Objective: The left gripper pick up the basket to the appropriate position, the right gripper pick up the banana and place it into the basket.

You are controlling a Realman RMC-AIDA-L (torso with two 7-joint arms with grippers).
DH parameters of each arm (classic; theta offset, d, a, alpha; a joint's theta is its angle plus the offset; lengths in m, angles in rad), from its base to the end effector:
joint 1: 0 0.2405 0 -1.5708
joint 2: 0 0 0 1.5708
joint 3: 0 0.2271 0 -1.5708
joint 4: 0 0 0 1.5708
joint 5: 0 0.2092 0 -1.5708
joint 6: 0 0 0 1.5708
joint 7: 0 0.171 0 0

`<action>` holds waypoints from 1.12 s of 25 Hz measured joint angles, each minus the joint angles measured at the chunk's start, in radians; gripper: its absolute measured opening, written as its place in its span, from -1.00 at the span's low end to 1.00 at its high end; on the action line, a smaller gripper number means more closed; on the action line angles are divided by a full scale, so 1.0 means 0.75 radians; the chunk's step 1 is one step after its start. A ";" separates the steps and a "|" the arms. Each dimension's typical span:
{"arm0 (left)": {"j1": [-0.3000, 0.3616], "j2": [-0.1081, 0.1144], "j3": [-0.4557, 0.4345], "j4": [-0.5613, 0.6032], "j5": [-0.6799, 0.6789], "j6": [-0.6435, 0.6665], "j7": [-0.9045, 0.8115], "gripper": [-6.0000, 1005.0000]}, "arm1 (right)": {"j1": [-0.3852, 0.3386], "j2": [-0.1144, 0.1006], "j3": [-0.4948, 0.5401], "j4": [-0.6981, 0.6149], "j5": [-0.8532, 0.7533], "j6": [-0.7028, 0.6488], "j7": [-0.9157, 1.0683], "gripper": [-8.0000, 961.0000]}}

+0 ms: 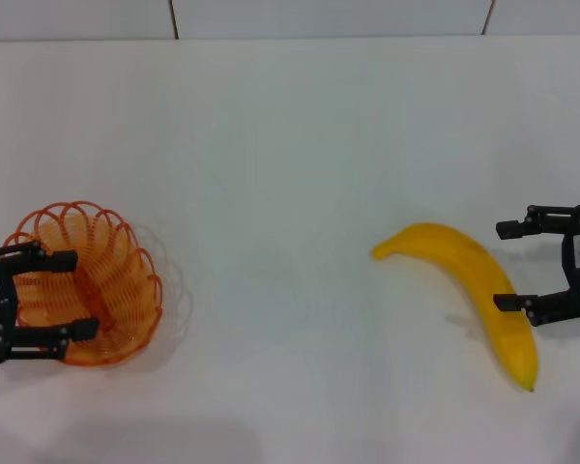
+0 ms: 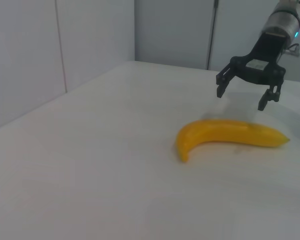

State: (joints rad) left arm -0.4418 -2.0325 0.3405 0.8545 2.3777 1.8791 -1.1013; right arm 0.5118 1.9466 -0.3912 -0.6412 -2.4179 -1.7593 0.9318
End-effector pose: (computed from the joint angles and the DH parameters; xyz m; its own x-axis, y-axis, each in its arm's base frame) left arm -0.2884 0.2692 0.0550 0.9270 0.1876 0.3249 0.2736 -0.9306 -0.2433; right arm 0.2970 0.2870 0.0423 0.9669 -0.0786 -0.2429 -0.1376 -0.9619 -0.2362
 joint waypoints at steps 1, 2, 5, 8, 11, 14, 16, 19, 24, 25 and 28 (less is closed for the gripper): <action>0.000 0.000 0.000 0.001 0.000 0.000 -0.003 0.74 | 0.001 0.000 0.000 0.000 -0.001 0.000 0.001 0.84; 0.000 0.000 0.000 0.002 0.000 0.000 -0.007 0.74 | 0.002 0.000 0.000 0.000 -0.002 0.000 0.002 0.84; 0.000 0.000 0.000 0.003 0.000 0.000 -0.012 0.74 | 0.003 0.000 0.000 0.000 -0.005 0.000 0.004 0.84; 0.000 0.000 0.000 0.004 0.000 0.000 -0.012 0.74 | 0.003 0.000 0.000 0.000 -0.006 0.000 0.004 0.84; 0.000 0.000 0.000 0.005 0.000 0.000 -0.012 0.74 | 0.003 0.000 0.000 0.000 -0.006 0.000 0.005 0.84; 0.000 0.000 -0.004 0.009 -0.007 0.000 -0.015 0.74 | 0.001 0.000 0.000 0.000 -0.006 -0.002 0.005 0.84; 0.001 0.000 -0.012 0.013 -0.011 0.003 -0.019 0.74 | -0.003 -0.001 0.003 0.000 -0.006 -0.004 0.005 0.84; -0.007 0.000 -0.091 0.082 -0.041 0.027 -0.090 0.74 | -0.007 -0.004 0.006 0.000 -0.006 -0.008 0.006 0.84; -0.047 0.011 -0.165 0.338 -0.143 0.026 -0.467 0.74 | -0.007 -0.007 0.008 0.000 -0.002 -0.010 0.007 0.84; -0.069 0.019 -0.171 0.390 -0.143 0.026 -0.569 0.74 | -0.007 -0.008 0.009 0.000 -0.002 -0.010 0.007 0.84; -0.153 0.065 -0.162 0.480 -0.099 0.023 -0.822 0.74 | -0.007 -0.009 0.009 0.000 -0.004 -0.010 0.007 0.84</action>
State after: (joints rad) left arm -0.5567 -1.9837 0.2189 1.2149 2.3034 1.8965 -1.7179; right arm 0.5064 1.9399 -0.3841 -0.6412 -2.4212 -1.7672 0.9373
